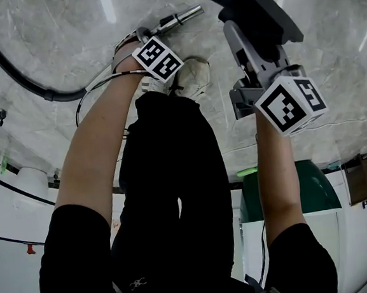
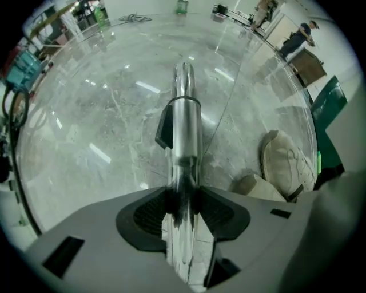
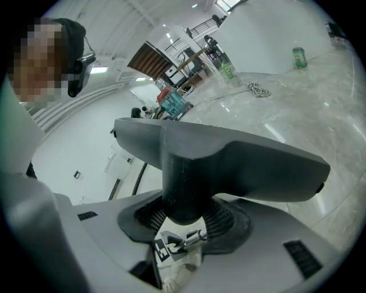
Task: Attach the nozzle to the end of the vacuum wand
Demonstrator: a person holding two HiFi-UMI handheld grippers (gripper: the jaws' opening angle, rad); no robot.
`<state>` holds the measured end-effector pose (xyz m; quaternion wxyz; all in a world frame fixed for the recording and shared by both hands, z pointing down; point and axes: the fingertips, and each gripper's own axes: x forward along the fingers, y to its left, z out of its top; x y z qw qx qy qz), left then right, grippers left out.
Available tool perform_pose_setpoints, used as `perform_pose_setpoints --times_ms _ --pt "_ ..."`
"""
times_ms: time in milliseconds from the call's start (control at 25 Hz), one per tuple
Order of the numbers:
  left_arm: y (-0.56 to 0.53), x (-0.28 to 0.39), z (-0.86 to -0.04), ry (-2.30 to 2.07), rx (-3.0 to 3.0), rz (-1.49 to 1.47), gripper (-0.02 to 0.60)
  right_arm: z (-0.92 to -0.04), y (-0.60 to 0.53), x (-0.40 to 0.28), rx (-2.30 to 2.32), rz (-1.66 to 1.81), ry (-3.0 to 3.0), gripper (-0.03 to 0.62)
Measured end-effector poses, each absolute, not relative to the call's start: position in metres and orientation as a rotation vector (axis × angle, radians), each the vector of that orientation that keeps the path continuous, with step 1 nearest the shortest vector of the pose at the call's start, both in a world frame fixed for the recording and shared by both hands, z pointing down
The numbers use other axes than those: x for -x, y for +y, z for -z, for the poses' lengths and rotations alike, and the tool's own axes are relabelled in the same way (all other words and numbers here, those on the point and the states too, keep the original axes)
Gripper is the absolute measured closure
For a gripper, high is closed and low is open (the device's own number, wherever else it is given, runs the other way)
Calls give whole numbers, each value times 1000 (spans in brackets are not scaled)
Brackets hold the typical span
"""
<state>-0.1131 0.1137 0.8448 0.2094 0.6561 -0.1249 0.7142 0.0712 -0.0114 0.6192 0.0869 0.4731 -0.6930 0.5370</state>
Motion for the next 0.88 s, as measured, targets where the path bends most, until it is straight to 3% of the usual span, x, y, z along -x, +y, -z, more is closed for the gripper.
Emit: perform_pose_setpoints --times_ms 200,480,880 --pt "103 111 -820 -340 -1877 -1879 403 -612 -9 -70 -1305 -1648 -2081 411" --pt "85 99 -711 -384 -2107 -1673 403 -577 -9 -64 -1075 -1716 -2138 411" --pt "104 112 -624 -384 -2226 -1615 403 -520 19 -25 -643 -1799 -2123 411"
